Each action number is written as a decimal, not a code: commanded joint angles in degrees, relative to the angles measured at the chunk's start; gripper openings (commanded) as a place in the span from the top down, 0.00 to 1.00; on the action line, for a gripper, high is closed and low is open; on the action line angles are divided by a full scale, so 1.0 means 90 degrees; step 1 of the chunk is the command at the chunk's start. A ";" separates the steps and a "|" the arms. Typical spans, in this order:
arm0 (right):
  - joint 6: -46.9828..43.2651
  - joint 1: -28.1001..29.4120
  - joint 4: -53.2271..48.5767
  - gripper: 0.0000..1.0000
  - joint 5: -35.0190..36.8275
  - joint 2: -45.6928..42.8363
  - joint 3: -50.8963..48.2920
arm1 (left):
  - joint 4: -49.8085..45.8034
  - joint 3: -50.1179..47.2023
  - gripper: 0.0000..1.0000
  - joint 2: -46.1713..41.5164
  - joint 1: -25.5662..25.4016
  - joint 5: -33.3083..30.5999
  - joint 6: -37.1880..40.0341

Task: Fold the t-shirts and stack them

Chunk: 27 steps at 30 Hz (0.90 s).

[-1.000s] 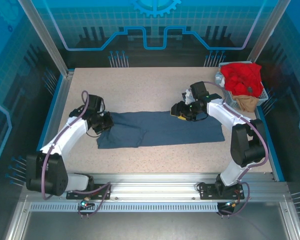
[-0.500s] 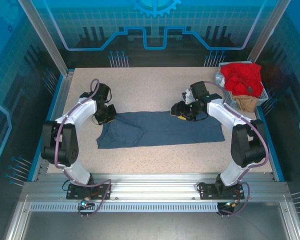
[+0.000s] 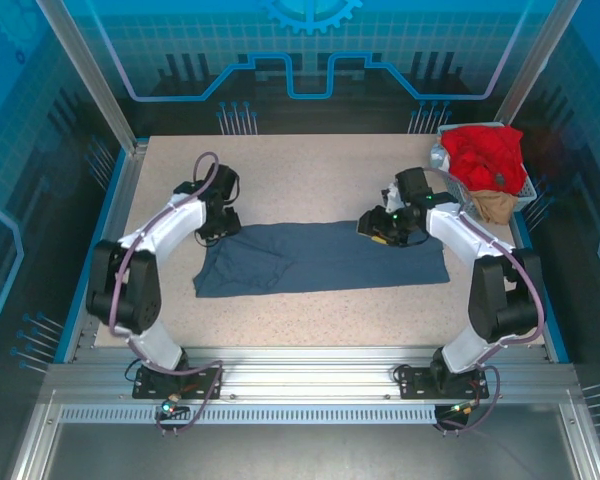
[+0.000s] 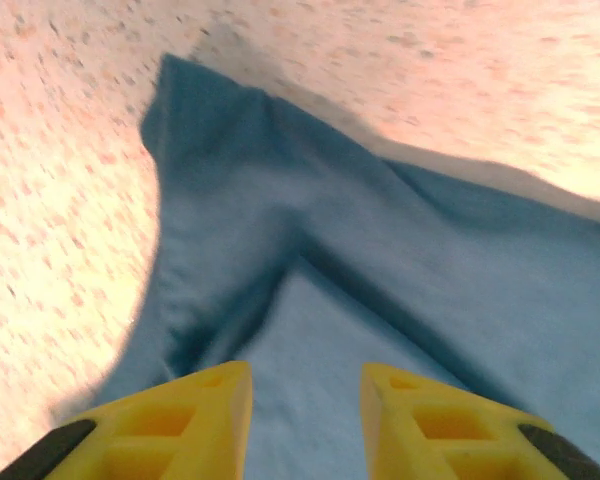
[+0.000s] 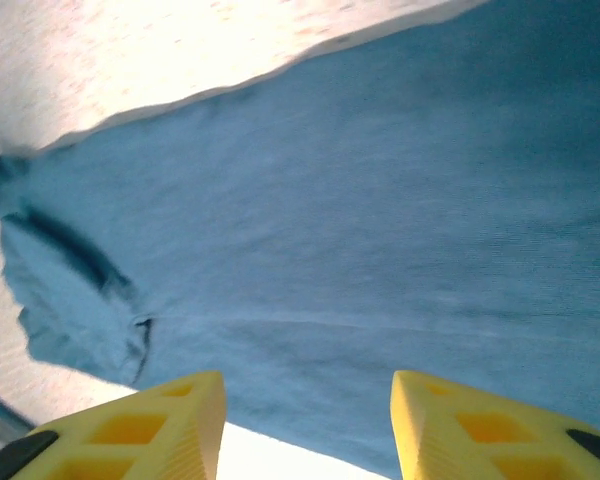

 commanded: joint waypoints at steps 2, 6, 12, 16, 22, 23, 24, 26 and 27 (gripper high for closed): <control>-0.0070 -0.0544 -0.0384 0.55 0.0313 0.0129 -0.0122 | 0.0188 -0.0560 0.77 -0.0058 -0.0255 0.0798 -0.1247; -0.0235 -0.0909 -0.0725 0.59 0.0616 0.0633 0.0184 | 0.0450 -0.0552 0.82 0.0511 -0.0167 0.1111 -0.1732; -0.0322 -0.1148 -0.1682 0.67 0.1014 0.1857 0.0970 | 0.0504 0.0212 0.84 0.1809 0.0166 0.1400 -0.1885; -0.0193 -0.1062 -0.1966 0.66 0.1226 0.2152 0.1162 | 0.0326 0.1229 0.83 0.2771 0.0452 0.1379 -0.1618; 0.0378 -0.0421 -0.2053 0.64 0.1094 0.1974 0.0641 | 0.0850 0.3584 0.76 0.4260 0.0704 0.2112 -0.1350; 0.0604 -0.0216 -0.1923 0.64 0.0935 0.1822 0.0371 | 0.0940 0.4054 0.74 0.4566 0.0699 0.2335 -0.1406; 0.0862 0.0024 -0.1762 0.64 0.0741 0.1651 0.0101 | 0.0995 0.4634 0.74 0.4868 0.0688 0.2557 -0.1500; 0.1357 0.0540 -0.1422 0.62 0.0299 0.1310 -0.0289 | 0.1031 0.5646 0.71 0.5387 0.0641 0.2874 -0.1685; 0.1595 0.0779 -0.1286 0.61 0.0120 0.1160 -0.0409 | 0.1021 0.6093 0.71 0.5585 0.0615 0.2945 -0.1750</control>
